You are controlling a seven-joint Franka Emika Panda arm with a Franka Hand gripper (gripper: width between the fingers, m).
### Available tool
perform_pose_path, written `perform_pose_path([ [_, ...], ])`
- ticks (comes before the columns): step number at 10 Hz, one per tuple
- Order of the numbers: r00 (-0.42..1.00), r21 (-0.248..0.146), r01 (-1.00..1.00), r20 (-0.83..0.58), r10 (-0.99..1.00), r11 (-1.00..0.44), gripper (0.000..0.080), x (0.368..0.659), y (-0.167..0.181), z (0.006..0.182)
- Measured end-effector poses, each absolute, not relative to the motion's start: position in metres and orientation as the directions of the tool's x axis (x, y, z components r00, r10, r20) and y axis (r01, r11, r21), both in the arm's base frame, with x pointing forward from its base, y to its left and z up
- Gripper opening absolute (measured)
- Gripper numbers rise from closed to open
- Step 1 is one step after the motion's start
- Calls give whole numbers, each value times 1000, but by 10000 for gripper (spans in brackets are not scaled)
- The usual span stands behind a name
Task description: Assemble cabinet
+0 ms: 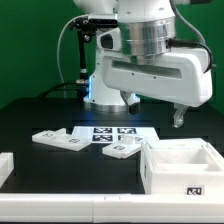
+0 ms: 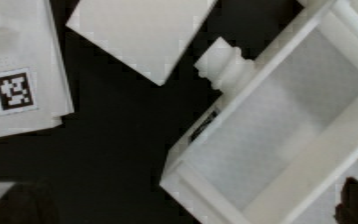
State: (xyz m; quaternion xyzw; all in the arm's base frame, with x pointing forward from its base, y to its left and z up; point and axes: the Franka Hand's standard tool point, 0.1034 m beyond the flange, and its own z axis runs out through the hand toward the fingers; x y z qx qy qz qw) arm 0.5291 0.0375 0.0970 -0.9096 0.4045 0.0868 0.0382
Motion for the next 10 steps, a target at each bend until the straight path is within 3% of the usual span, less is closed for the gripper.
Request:
perform_pose_path([
  [1,662,0,-739,-189,-725,-674,796,529,37,97],
  [2,741,-31,-662,-176,-648,-749,796,524,26,94],
  [4,839,-63,-538,-132,-527,-841,796,489,-14,85],
  [6,855,-61,-518,-80,-513,-853,796,471,-20,77],
  [9,871,-62,-491,-78,-486,-869,796,470,-24,76],
  [10,889,-54,-455,-88,-449,-889,796,457,-44,70],
])
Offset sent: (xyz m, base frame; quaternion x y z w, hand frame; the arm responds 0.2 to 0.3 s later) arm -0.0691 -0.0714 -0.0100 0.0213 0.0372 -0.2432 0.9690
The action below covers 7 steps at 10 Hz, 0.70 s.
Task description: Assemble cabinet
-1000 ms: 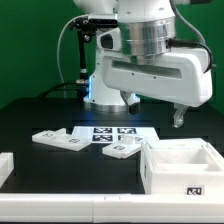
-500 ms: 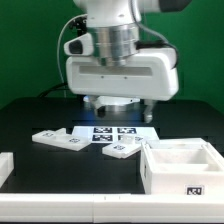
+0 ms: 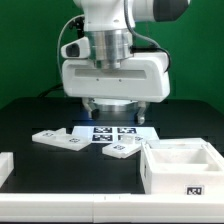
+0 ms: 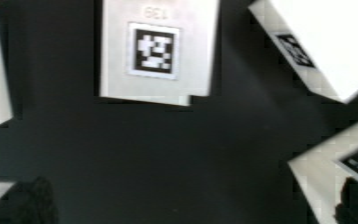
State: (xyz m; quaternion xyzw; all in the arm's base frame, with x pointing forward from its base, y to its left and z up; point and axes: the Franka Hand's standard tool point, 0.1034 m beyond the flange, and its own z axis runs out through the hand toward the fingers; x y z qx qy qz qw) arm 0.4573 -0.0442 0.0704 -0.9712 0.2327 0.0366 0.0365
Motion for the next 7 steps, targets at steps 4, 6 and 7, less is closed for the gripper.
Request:
perform_pose_path([
  [4,886,-42,-460,-80,-456,-887,796,436,-74,71],
  [6,886,-41,-461,-81,-457,-886,796,435,-75,70],
  [7,894,-47,-446,-79,-442,-894,796,431,-80,68],
])
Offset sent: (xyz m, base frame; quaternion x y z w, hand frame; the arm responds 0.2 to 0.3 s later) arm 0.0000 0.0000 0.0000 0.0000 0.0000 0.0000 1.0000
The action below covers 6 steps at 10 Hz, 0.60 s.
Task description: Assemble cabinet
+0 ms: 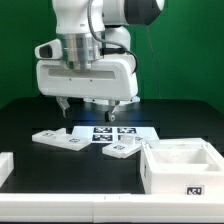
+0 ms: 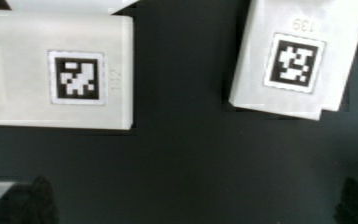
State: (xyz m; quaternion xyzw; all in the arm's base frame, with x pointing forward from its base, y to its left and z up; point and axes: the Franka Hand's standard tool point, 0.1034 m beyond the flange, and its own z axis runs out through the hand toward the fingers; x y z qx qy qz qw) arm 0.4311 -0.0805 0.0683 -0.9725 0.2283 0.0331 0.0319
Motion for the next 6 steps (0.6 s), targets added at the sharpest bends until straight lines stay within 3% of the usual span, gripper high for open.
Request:
perform_pose_path([
  [2,875,-44,-480,-104,-473,-876,796,392,-111,52],
  [6,881,26,-468,-65,-468,-884,796,366,-126,22],
])
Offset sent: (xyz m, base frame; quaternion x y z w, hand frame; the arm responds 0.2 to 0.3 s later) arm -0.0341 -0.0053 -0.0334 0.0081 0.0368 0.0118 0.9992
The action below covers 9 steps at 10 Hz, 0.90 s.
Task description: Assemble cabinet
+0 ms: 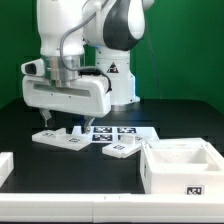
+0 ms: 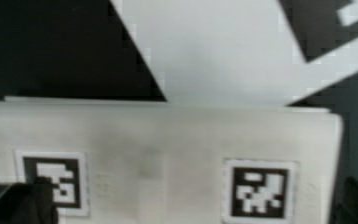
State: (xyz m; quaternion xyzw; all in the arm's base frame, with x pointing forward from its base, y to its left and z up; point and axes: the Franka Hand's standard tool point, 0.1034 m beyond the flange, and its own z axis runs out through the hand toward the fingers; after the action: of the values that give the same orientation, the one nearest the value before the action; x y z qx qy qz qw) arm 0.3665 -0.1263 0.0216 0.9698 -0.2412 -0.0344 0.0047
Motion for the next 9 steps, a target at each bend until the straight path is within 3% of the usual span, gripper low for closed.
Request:
perform_pose_path([
  [4,884,35,-462,-65,-463,-886,785,368,-136,16],
  [5,884,36,-462,-66,-463,-886,608,368,-136,16],
  [6,884,36,-462,-66,-463,-886,608,368,-136,16],
  [7,884,36,-462,-66,-463,-886,405,367,-136,15],
  [8,884,36,-462,-66,-463,-886,268,367,-136,15],
  [9,884,36,-462,-67,-463,-886,268,367,-136,15],
])
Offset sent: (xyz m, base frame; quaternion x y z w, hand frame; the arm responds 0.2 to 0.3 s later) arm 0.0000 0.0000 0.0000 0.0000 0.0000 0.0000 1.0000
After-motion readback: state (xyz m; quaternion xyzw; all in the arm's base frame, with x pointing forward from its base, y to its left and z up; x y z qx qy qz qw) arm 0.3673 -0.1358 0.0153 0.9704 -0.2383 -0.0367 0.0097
